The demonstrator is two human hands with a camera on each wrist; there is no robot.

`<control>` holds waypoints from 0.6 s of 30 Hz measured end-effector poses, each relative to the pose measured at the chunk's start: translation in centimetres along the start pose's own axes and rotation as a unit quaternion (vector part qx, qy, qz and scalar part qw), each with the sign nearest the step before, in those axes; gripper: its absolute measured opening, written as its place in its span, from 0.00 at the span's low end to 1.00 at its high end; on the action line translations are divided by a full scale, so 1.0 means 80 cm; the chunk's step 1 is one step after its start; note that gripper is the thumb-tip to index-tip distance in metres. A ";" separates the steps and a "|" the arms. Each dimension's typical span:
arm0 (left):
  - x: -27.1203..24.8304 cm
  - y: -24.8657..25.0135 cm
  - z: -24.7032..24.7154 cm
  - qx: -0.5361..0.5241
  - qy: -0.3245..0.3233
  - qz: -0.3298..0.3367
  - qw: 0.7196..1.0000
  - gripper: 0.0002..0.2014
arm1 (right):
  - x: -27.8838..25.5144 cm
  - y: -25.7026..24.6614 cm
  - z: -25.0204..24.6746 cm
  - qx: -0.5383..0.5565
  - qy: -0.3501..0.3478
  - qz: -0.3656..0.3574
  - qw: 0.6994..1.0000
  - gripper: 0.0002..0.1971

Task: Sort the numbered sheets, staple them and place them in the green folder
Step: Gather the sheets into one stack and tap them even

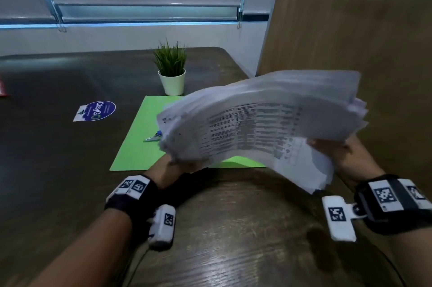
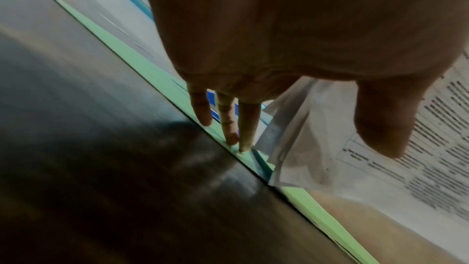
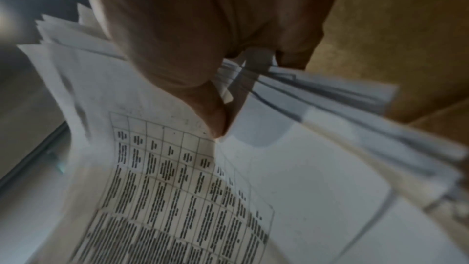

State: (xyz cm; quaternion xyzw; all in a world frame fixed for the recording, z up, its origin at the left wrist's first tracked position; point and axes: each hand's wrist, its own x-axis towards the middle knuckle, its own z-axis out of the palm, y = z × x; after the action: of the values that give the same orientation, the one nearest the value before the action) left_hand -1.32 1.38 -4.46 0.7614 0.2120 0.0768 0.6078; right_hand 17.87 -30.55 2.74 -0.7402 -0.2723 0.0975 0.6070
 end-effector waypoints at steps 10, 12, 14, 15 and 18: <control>0.029 -0.006 0.048 0.263 0.008 -0.075 0.962 0.22 | 0.000 -0.011 -0.052 -0.047 0.010 0.009 0.999 0.14; 0.026 0.004 0.058 0.174 -0.006 -0.040 0.984 0.24 | -0.004 -0.009 -0.058 -0.055 0.001 0.013 0.998 0.16; 0.022 0.014 0.061 0.175 -0.028 0.010 0.984 0.30 | -0.007 -0.013 -0.062 -0.056 -0.004 0.016 0.998 0.17; 0.026 0.012 0.059 0.166 -0.023 0.028 0.985 0.33 | -0.010 -0.017 -0.063 -0.051 -0.007 0.015 0.999 0.17; 0.017 0.039 0.042 0.069 0.043 0.107 0.991 0.12 | -0.020 -0.032 -0.062 -0.015 -0.034 0.008 0.999 0.21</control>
State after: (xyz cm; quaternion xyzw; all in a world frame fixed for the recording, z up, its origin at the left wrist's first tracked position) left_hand 1.85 -1.62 -2.53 0.8156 0.1601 0.1597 0.5326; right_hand 18.12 -35.28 6.07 -0.7476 -0.2885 0.1230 0.5854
